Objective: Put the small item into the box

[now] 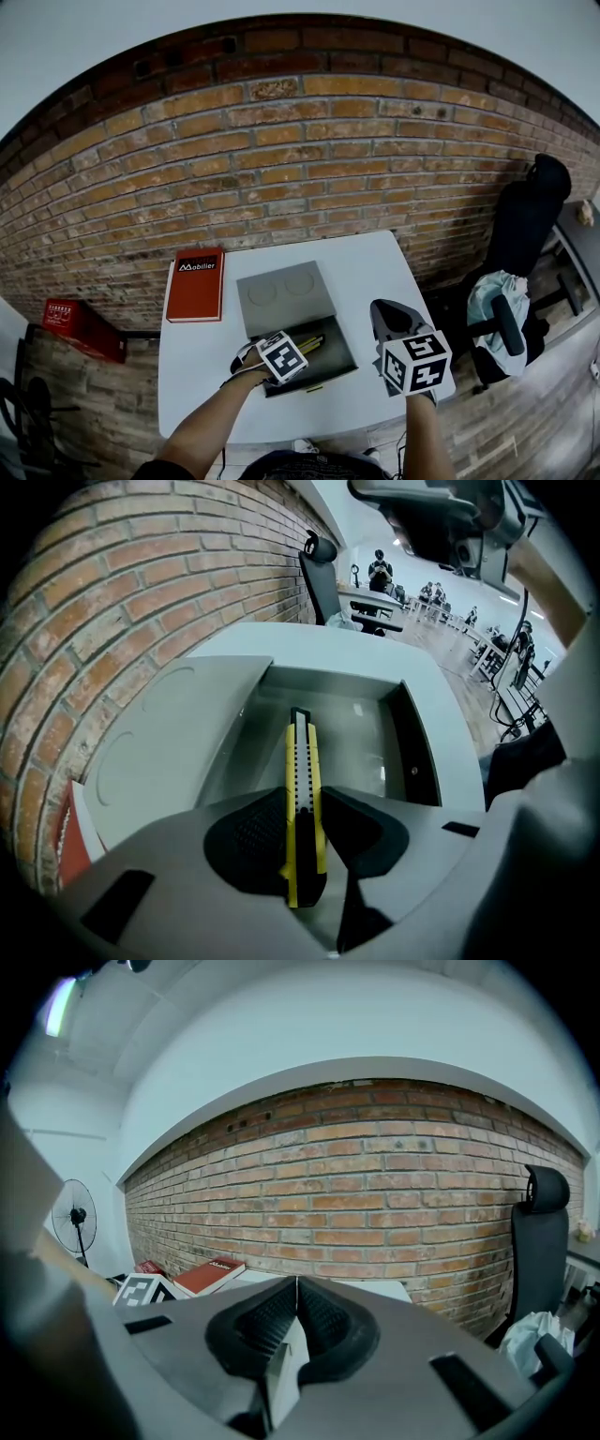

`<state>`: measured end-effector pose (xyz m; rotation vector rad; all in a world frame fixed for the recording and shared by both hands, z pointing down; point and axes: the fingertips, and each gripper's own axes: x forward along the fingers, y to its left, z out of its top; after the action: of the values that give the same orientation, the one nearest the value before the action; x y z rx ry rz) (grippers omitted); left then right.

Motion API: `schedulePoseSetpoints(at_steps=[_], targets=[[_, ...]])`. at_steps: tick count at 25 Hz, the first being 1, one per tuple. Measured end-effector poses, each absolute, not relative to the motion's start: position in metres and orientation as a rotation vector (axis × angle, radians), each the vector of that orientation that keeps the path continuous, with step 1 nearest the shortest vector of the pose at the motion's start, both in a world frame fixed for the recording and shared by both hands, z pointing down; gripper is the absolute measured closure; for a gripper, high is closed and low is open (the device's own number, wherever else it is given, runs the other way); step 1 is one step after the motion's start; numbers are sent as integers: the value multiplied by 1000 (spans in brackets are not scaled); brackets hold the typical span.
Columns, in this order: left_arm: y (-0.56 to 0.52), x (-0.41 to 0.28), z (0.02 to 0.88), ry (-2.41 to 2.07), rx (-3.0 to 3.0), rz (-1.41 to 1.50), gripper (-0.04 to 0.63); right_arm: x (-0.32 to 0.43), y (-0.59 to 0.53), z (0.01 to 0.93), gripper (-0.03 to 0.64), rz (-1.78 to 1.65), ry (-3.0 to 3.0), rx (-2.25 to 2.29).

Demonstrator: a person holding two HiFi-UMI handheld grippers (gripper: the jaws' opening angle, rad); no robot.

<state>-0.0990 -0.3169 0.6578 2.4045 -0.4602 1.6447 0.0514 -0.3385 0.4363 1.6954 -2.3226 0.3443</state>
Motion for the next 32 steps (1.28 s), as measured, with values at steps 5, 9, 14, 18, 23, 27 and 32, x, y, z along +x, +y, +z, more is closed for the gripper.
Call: schedulePoseSetpoints(at_steps=[5,9,14,18,23,27,32], targets=[[-317,-98,659,-443,2400,1657,465,53,-340,439,597,351,-2323,1694],[-317,-98,658,-455,2400,1652,463,55,-340,442,597,367,-2321,1690],[-317,-99,658,-476,2409,1649,463,53,-340,442,597,367,-2327,1684],[-318,-100,657,-488,2411,1668,463,57,-339,442,597,370,-2327,1684],[-319,-97,653,-520,2424,1656,462,61,-337,442,597,374,-2326,1682],[-319,-98,649,-550,2421,1642,462,61,-336,442,597,373,-2332,1663],[-326,-100,634,-662,2428,1575,462,56,-338,441,597,370,-2356,1617]])
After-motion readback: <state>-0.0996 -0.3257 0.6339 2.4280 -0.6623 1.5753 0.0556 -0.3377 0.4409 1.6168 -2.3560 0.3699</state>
